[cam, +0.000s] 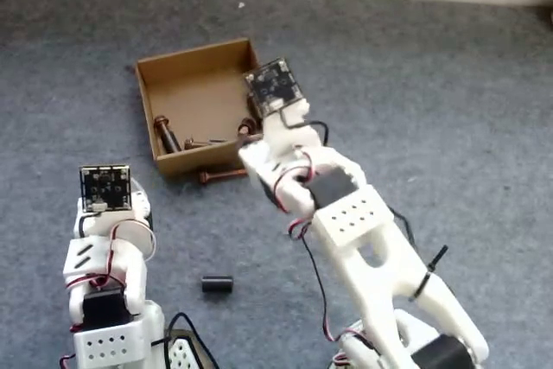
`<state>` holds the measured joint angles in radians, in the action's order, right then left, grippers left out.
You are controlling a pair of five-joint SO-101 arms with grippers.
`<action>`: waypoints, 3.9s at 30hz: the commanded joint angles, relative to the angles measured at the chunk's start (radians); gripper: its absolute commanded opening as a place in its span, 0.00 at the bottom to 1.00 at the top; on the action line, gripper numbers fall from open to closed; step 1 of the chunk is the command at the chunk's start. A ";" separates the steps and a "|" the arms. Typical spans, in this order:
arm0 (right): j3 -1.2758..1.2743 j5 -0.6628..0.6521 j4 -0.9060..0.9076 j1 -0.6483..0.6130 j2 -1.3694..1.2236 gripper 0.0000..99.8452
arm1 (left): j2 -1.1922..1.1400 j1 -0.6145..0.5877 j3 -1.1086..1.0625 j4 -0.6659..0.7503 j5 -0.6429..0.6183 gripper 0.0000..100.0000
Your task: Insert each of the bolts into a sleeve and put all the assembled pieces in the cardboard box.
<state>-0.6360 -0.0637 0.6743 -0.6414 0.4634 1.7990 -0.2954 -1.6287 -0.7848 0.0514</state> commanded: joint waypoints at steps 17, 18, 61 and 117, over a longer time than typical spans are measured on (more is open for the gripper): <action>-0.277 -0.252 0.193 -0.486 0.085 0.17 | -0.004 -0.059 0.041 0.037 -0.017 0.01; -0.289 -0.258 0.174 -0.495 0.085 0.17 | -0.004 -0.058 0.041 0.037 -0.017 0.01; -0.243 -0.261 -0.058 -0.516 -0.318 0.09 | -0.005 -0.315 0.114 0.032 -0.158 0.01; -0.004 -0.210 0.496 -0.131 0.071 0.01 | -0.005 -0.007 0.105 0.029 -0.158 0.01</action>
<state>-0.5838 -0.3245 1.1669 -0.8147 0.3376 1.7990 -0.4166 -1.5643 -0.7710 -0.0974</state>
